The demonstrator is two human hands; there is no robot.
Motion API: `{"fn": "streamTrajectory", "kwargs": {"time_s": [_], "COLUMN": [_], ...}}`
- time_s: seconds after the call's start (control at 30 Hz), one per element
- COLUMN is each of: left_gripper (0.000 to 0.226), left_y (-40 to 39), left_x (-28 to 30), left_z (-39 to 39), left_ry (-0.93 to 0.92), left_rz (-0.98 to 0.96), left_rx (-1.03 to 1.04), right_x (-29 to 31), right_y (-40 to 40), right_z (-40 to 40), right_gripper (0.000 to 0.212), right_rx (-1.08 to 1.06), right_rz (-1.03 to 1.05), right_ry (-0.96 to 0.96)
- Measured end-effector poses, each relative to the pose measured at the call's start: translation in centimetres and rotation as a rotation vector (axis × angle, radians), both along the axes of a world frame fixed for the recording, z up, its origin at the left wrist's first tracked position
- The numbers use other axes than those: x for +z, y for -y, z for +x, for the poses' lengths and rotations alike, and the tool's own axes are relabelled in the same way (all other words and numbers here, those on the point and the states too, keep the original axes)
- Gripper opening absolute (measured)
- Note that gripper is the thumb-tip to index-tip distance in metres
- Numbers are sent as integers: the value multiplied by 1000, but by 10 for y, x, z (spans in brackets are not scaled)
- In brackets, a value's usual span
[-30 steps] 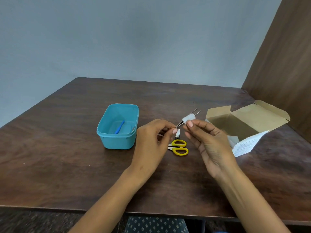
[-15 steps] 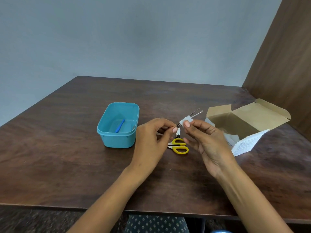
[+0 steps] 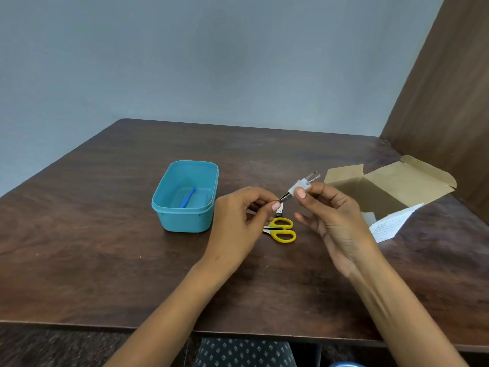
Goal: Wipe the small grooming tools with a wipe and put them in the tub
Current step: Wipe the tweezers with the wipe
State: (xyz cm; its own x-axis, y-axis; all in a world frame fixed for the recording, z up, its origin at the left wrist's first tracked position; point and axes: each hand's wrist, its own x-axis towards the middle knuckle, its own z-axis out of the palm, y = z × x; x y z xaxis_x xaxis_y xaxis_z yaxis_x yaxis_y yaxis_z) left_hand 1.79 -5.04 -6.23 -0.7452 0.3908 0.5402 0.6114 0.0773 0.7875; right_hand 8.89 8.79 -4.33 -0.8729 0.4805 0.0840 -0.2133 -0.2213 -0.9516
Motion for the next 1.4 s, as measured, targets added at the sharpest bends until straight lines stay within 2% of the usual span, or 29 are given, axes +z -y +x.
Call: {"fn": "streamTrajectory", "kwargs": {"time_s": [0.4,0.63,0.8,1.07,1.23,1.4], "left_gripper": [8,6,7,7,8,8], "left_y": [-1,-1,-1,-1,-1,0], "left_x": [-1,0,-1,0,0,1], "left_z": [1,2,2,1,2,1], "left_ry": [17,21,42,75,99,111], "left_rz": [-9,4,-1,11,22,14], "left_rx": [0,-13,-16,-10,-16,-8], "right_x": [2,2,13,3,10,16], "right_y": [-3,1,-9,2,-6,-12], "right_z": [3,2,3,5,5,6], "right_gripper": [12,7,17,13,19,14], "right_rx": [-73,-85,-136,-105,-122,-116], "right_rz": [-4,22,-13,-25,-68,-89], "right_ry": [-37,-15,-35,8,7,3]}}
